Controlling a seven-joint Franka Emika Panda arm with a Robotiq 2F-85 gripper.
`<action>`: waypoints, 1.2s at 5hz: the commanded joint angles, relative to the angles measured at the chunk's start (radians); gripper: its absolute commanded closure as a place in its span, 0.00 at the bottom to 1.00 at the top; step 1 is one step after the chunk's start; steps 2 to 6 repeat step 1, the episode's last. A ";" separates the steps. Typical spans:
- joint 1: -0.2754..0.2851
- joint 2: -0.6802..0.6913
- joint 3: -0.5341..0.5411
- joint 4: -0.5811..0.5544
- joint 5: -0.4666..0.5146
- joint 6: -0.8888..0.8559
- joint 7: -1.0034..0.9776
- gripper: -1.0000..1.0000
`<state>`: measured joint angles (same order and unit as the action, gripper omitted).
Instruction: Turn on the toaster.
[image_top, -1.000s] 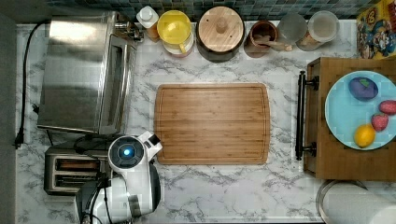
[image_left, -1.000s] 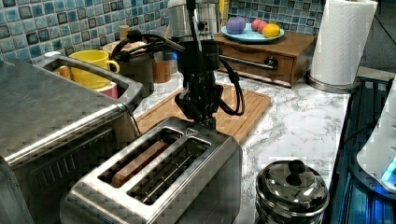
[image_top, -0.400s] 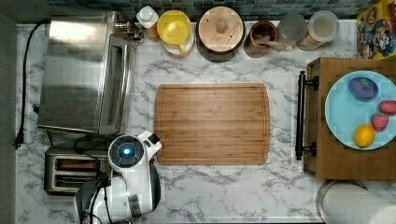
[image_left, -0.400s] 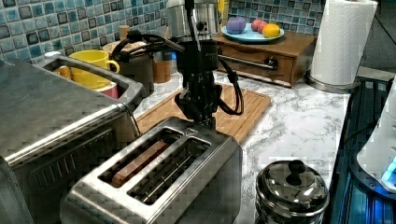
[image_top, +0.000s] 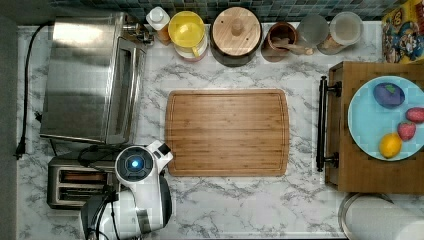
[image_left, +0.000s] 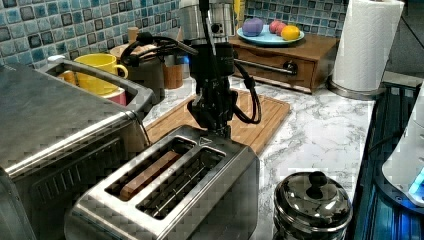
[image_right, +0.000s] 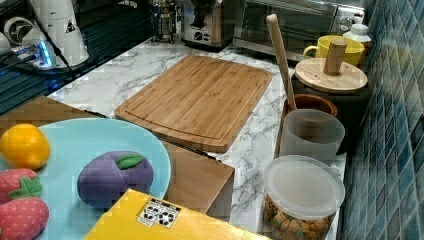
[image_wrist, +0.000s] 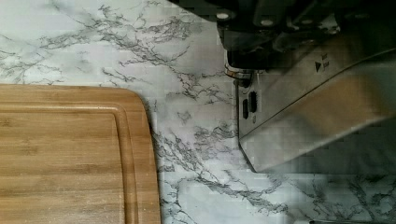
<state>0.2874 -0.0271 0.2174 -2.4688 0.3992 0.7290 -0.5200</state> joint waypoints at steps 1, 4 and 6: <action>0.023 0.194 0.027 -0.259 -0.005 0.096 -0.053 1.00; 0.023 0.194 0.027 -0.259 -0.005 0.096 -0.053 1.00; 0.023 0.194 0.027 -0.259 -0.005 0.096 -0.053 1.00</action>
